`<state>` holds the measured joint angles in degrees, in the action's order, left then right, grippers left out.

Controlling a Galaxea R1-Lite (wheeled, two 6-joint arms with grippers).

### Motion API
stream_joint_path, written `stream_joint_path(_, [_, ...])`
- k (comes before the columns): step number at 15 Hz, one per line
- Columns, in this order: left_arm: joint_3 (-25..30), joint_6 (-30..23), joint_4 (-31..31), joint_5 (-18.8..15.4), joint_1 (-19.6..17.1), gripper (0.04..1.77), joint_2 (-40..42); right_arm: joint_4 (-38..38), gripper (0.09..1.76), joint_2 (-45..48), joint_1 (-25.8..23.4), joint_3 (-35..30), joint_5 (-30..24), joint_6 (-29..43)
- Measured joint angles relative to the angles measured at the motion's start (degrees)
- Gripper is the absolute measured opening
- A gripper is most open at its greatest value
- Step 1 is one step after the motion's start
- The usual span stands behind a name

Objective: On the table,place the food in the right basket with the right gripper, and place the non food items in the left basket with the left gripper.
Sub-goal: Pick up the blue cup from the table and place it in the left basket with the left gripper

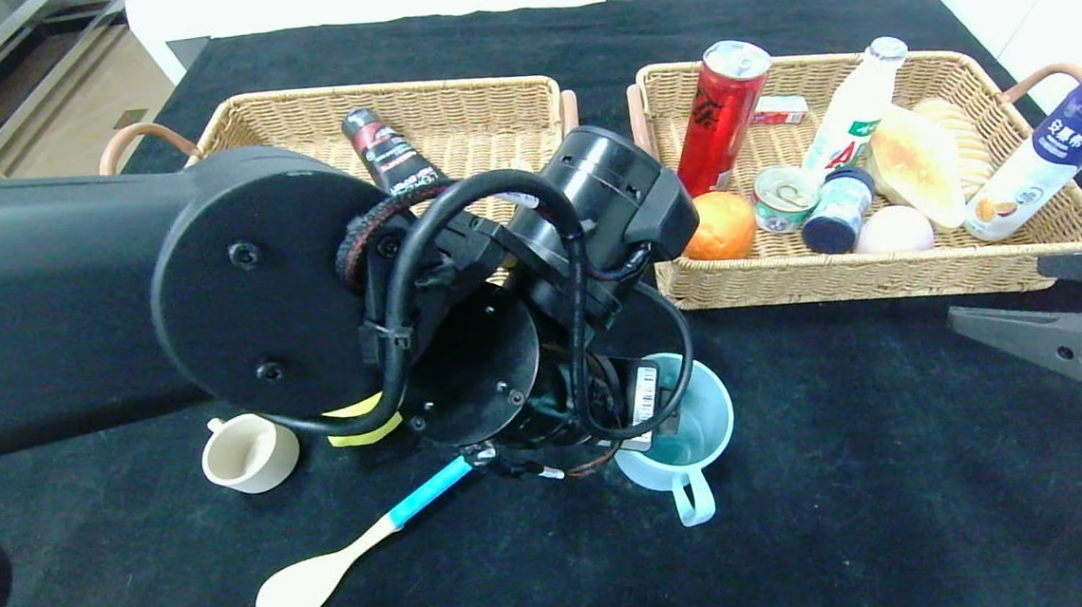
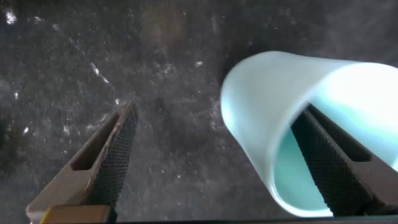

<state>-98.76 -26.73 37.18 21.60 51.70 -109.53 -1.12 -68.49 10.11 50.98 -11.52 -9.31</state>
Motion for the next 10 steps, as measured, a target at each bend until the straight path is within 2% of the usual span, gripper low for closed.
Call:
stream_joint_path(6, [-0.63, 0.02, 0.11, 0.33, -0.02, 1.72, -1.33, 0.00, 1.71, 0.00, -0.02, -0.07, 0.00, 0.00])
stream_joint_path(10, [-0.52, 0.15, 0.13, 0.26, -0.02, 1.08, -1.38, 0.00, 1.71, -0.09, -0.02, -0.18, 0.00, -0.07])
